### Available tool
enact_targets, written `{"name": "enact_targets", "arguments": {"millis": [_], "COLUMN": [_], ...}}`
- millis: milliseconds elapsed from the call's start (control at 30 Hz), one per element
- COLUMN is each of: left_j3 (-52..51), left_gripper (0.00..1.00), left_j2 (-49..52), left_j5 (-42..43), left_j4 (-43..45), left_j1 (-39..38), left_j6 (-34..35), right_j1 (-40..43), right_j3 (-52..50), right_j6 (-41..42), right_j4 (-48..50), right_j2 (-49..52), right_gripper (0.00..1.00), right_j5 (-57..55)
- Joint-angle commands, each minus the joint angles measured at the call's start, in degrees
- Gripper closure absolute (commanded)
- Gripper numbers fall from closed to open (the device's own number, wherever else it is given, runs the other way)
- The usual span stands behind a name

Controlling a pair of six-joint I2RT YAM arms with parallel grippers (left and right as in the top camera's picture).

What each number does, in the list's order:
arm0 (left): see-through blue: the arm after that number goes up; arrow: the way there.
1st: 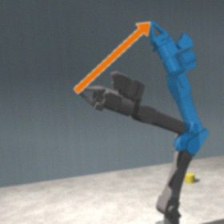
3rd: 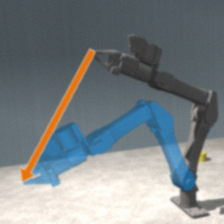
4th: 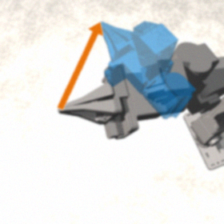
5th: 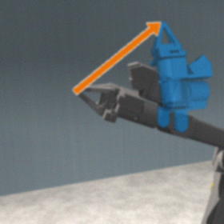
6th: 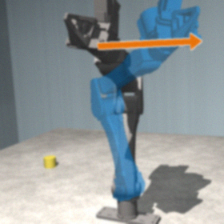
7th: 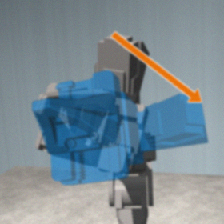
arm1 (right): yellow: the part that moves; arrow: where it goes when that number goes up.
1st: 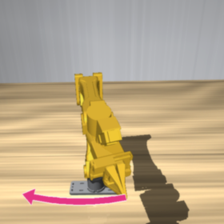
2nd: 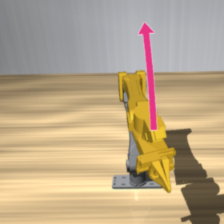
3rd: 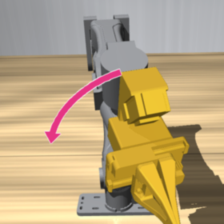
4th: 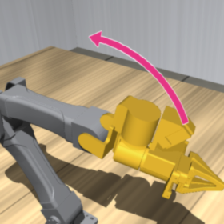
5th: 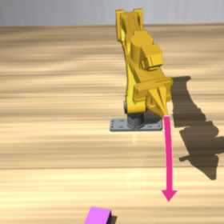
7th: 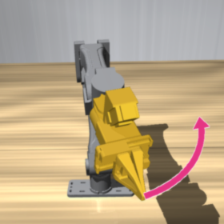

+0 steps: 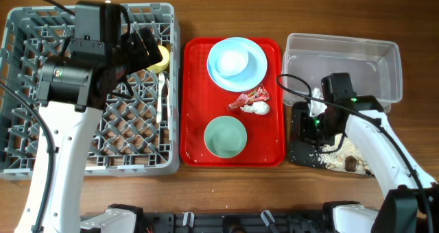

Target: Sort waste into correct bins and load items into the dishwasher rack

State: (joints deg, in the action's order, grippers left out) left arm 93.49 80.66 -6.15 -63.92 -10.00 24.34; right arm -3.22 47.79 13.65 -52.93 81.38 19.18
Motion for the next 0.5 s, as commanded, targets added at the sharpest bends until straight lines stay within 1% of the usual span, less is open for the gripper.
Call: {"name": "enact_targets", "arguments": {"millis": [0, 67, 167, 267, 333, 467], "left_j3": [0.50, 0.50, 0.50, 0.50, 0.50, 0.50], "left_gripper": [0.00, 0.00, 0.00, 0.00, 0.00, 0.00], "left_j2": [-0.24, -0.24, -0.24, -0.24, -0.24, -0.24], "left_j5": [-0.35, -0.35, -0.35, -0.35, -0.35, -0.35], "left_j4": [0.17, 0.20, 0.17, 0.17, 0.17, 0.17], "left_j1": [0.26, 0.26, 0.26, 0.26, 0.26, 0.26], "left_j6": [0.11, 0.13, 0.11, 0.11, 0.13, 0.11], "right_j1": [-0.13, -0.13, -0.31, -2.45, -4.81, -6.47], "right_j3": [2.64, 2.62, 1.99, 0.31, -2.14, -2.71], "right_j6": [-1.64, -1.66, -1.01, 1.51, 1.53, 3.52], "right_j4": [-0.66, 0.02, 4.35, 8.04, 11.98, 12.68], "right_j2": [-0.68, -0.66, -0.55, -0.48, -0.48, -0.48], "right_gripper": [0.74, 0.74, 0.75, 0.75, 0.75, 0.75], "right_j5": [-3.04, -3.10, -3.10, -5.70, -5.90, -13.42]}}
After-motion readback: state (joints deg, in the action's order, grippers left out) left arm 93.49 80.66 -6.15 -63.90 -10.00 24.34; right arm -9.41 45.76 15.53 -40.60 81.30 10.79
